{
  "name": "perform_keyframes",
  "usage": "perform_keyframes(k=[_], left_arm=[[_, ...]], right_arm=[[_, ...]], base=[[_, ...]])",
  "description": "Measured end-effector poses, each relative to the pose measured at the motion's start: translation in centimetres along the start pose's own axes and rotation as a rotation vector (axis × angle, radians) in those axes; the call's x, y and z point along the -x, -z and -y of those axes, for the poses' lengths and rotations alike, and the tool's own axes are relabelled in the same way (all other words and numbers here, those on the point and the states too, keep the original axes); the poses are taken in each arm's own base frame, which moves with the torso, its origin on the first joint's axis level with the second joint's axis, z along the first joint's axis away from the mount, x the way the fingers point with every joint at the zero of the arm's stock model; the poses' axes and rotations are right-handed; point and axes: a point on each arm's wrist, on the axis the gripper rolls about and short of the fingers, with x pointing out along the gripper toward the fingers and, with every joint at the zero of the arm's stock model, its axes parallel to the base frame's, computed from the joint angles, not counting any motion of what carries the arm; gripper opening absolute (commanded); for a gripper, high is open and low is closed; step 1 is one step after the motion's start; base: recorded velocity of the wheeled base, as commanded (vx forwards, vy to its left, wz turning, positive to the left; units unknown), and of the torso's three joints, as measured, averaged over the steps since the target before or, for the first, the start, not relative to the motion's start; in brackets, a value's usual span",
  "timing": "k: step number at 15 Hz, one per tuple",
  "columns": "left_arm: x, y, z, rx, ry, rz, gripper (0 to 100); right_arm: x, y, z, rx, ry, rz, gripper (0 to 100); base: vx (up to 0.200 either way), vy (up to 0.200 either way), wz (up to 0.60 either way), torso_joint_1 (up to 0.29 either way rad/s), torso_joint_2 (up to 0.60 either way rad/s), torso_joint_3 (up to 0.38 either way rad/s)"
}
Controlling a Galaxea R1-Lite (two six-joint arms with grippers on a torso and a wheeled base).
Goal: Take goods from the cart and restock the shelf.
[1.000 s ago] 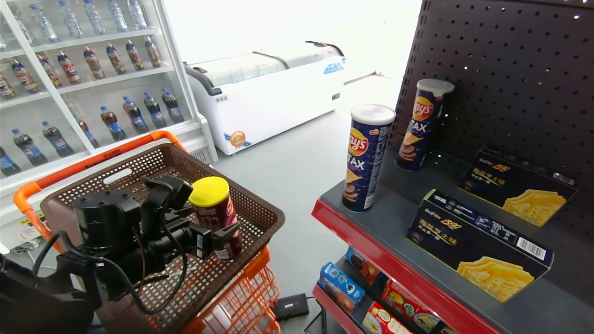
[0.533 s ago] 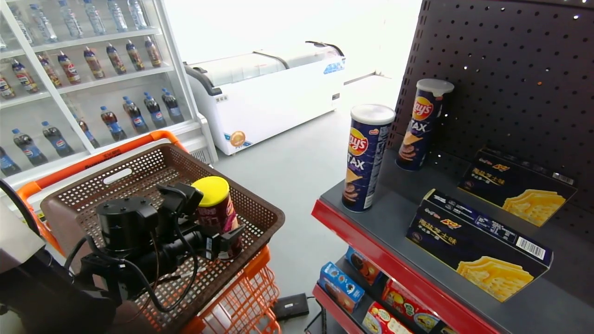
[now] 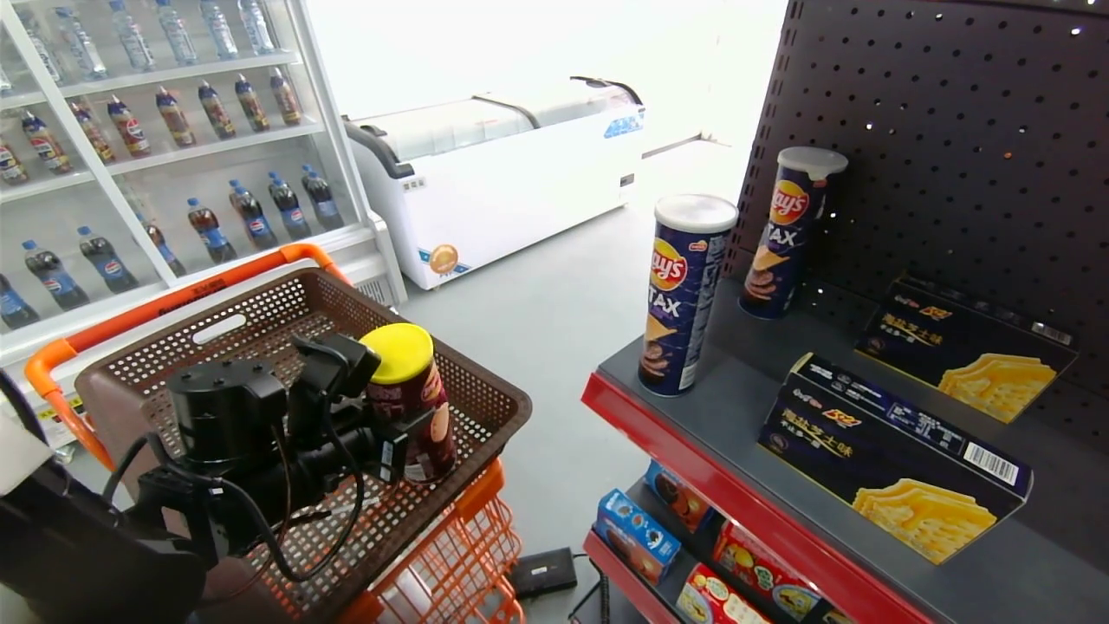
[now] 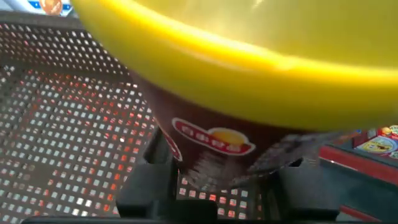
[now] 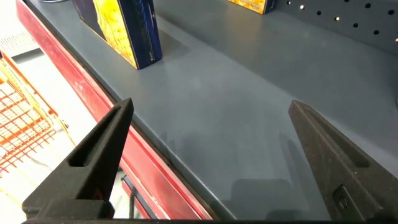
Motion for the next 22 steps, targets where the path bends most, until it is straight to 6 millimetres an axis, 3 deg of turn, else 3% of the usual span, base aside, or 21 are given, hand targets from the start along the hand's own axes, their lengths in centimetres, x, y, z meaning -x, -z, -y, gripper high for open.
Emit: perform_keyframes(k=[3,6,9,15,19,22], left_arm=[[1.7,-3.0,0.2,-0.015,0.045,0.003,0],[5.0,-6.8,0.3,-0.013,0.139,0.006,0],[8.0,-10.8,0.0,-0.040,0.134,0.143,0],[10.7,-12.2,0.1,-0.025,0.124,0.204,0],[12.0,-12.8,2.1,0.089,0.304,0.241,0],[13.2,-12.4,2.6,0.092,0.325,0.247,0]], right_arm=[[0.0,0.0,0.0,0.000,0.000,0.000,100],[0.0,0.0,0.0,0.000,0.000,0.000,100],[0.0,0.0,0.0,0.000,0.000,0.000,100],[0.0,0.0,0.0,0.000,0.000,0.000,100],[0.0,0.0,0.0,0.000,0.000,0.000,100],[0.0,0.0,0.0,0.000,0.000,0.000,100]], base=[[0.000,0.000,0.00,0.000,0.00,0.000],[0.000,0.000,0.00,0.000,0.00,0.000],[0.000,0.000,0.00,0.000,0.00,0.000],[0.000,0.000,0.00,0.000,0.00,0.000],[0.000,0.000,0.00,0.000,0.00,0.000],[0.000,0.000,0.00,0.000,0.00,0.000]])
